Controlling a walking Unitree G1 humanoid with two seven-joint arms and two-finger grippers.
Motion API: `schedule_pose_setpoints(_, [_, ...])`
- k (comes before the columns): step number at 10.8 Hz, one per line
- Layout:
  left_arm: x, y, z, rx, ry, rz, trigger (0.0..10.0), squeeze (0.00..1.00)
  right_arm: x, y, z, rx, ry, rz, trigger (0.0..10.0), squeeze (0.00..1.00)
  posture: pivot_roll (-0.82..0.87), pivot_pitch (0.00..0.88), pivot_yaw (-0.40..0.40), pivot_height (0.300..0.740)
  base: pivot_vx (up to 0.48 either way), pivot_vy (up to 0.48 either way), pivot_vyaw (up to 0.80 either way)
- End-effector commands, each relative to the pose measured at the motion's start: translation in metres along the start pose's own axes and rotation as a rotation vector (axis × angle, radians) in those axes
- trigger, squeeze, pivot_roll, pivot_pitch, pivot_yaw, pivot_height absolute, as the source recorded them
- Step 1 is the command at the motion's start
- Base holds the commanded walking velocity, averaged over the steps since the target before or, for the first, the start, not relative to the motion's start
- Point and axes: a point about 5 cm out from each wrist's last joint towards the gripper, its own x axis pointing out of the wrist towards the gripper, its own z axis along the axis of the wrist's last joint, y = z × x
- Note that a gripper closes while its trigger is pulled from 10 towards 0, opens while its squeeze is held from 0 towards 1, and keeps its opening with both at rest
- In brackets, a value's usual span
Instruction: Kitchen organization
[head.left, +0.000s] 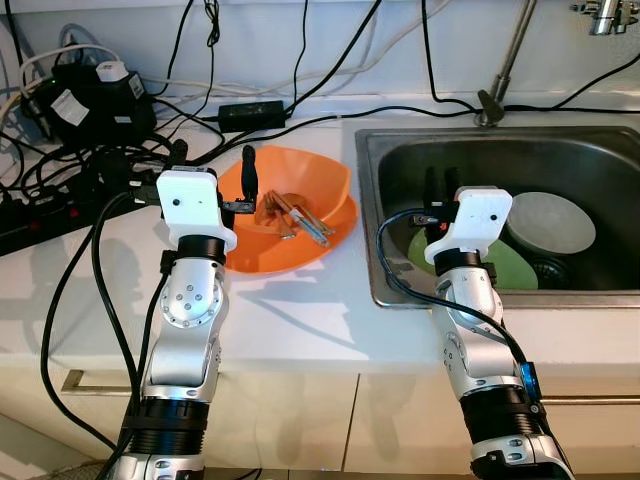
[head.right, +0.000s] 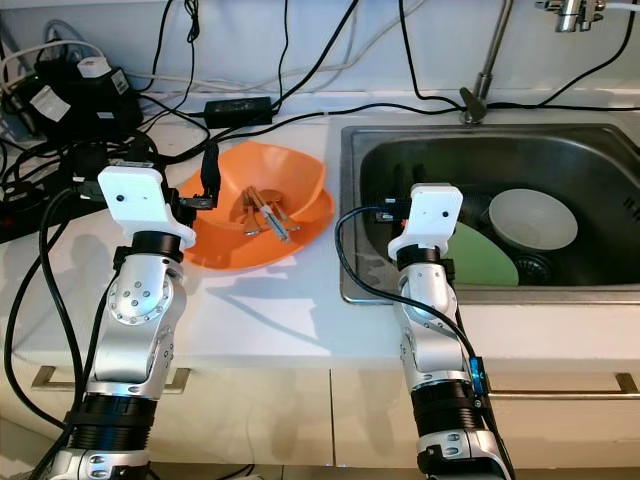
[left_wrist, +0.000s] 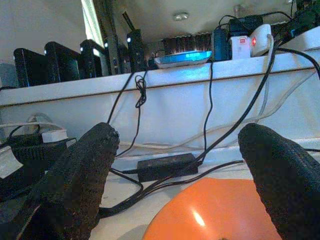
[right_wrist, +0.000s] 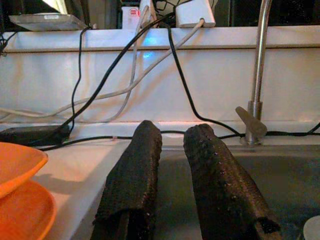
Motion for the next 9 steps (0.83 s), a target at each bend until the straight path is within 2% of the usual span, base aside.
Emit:
schedule_pose_setpoints(1, [0.0044,-0.0010,0.0018,0.000,-0.014,-0.006,10.0,0.00,-0.0010,0.0016,-0.0004,0.001,0.002,-0.001,10.0,0.00,0.09,0.000,0.079,0.740,0.000,0.000,0.00])
schedule_pose_setpoints(4, [0.0054,-0.0001,0.0016,-0.035,-0.012,0.016,10.0,0.00,-0.0027,0.0013,-0.0041,0.008,0.021,-0.009,10.0,0.00,0.09,0.000,0.082,0.740,-0.164,0.000,0.00])
schedule_pose_setpoints(8, [0.0064,-0.0029,0.0028,-0.020,-0.020,-0.001,10.0,0.00,-0.0069,-0.0005,-0.0076,0.007,0.038,-0.016,10.0,0.00,0.09,0.000,0.087,0.740,-0.290,0.000,0.00])
schedule_pose_setpoints(9, [0.0072,-0.0028,0.0014,-0.014,-0.010,0.004,10.0,0.00,-0.0071,-0.0006,-0.0077,0.009,0.039,-0.017,10.0,0.00,0.08,0.000,0.087,0.740,0.000,0.000,0.00])
